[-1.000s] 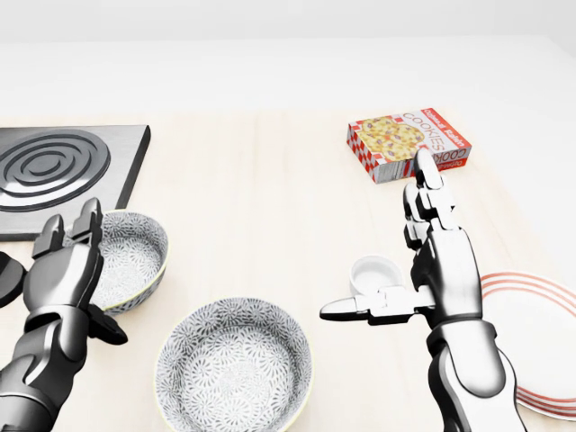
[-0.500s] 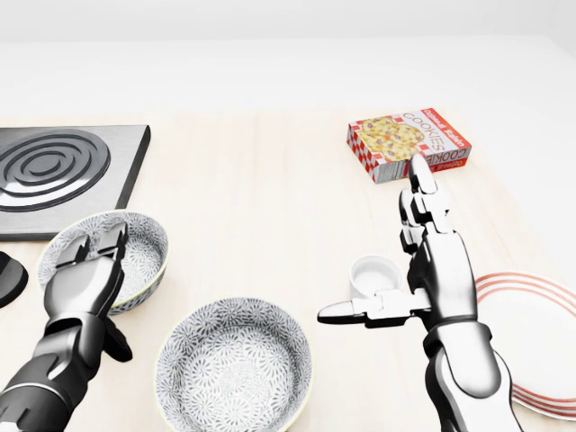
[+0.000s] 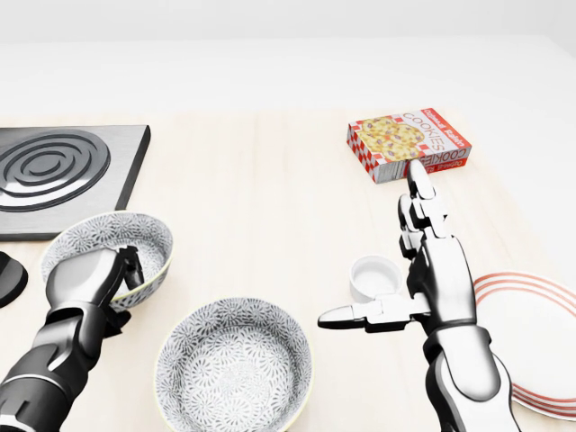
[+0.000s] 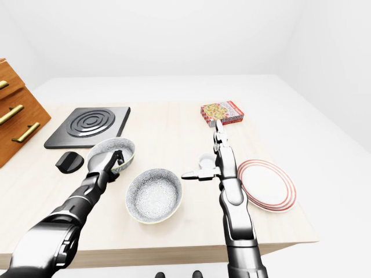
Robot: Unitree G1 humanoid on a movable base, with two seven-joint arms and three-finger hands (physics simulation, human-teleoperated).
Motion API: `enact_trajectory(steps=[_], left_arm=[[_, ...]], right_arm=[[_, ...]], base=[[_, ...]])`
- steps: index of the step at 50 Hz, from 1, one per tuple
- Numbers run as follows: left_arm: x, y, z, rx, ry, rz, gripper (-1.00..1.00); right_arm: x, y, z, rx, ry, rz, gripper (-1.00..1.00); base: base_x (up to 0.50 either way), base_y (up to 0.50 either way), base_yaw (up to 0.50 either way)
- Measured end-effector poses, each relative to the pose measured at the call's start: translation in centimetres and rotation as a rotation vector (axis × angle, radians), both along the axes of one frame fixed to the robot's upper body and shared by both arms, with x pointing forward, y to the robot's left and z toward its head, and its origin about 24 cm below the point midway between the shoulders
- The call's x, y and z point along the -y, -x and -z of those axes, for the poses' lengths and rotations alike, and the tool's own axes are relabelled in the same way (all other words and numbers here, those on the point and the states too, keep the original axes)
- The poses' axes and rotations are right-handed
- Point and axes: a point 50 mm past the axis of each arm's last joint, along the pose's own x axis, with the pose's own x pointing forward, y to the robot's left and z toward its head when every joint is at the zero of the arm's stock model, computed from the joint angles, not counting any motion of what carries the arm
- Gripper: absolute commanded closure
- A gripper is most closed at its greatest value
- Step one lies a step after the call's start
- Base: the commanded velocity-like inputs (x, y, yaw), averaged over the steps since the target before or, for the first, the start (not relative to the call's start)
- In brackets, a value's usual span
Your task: Pick the akita bowl from table center and place it on the plate.
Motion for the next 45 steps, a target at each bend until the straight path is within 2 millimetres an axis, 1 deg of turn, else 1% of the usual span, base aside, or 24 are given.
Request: enact_trajectory(steps=[5, 11, 16, 19, 25, 33, 36, 40, 45], left_arm=[[0.0, -0.1, -0.2, 0.009, -0.017, 0.013, 1.00], [-0.4, 0.0, -0.5, 0.009, -0.033, 0.025, 1.00], [-0.6, -0.1, -1.5, 0.016, -0.021, 0.053, 1.00], [-0.5, -0.1, -2.6, 0.036, -0.009, 0.081, 1.00], [0.1, 0.1, -5.9, 0.085, 0.025, 0.150, 1.00], [1.6, 1.6, -11.0, 0.147, 0.046, 0.266, 1.00], [2.1, 2.3, -12.0, 0.152, 0.044, 0.302, 1.00], [2.9, 3.1, -12.8, 0.148, 0.045, 0.343, 1.00], [4.1, 4.1, -13.5, 0.141, 0.046, 0.395, 1.00]], right_arm=[[0.0, 0.0, 0.0, 0.000, 0.000, 0.001, -1.00], [0.0, 0.0, -0.1, 0.004, -0.002, 0.002, -1.00], [0.1, 0.0, -0.2, 0.009, -0.004, 0.004, -1.00], [0.1, 0.0, -0.3, 0.011, -0.005, 0.005, -1.00], [0.1, 0.0, -0.4, 0.017, -0.007, 0.008, -1.00], [0.3, 0.2, -0.5, 0.024, -0.005, 0.009, -1.00], [0.3, 0.3, -0.8, 0.036, -0.001, 0.008, -1.00], [0.6, 0.3, -1.4, 0.062, 0.016, 0.016, -1.00], [0.9, 0.4, -3.1, 0.129, 0.088, 0.020, -1.00]], base=[[0.00, 0.00, 0.00], [0.00, 0.00, 0.00], [0.00, 0.00, 0.00], [0.00, 0.00, 0.00], [0.00, 0.00, 0.00], [0.00, 0.00, 0.00], [0.00, 0.00, 0.00], [0.00, 0.00, 0.00], [0.00, 0.00, 0.00]])
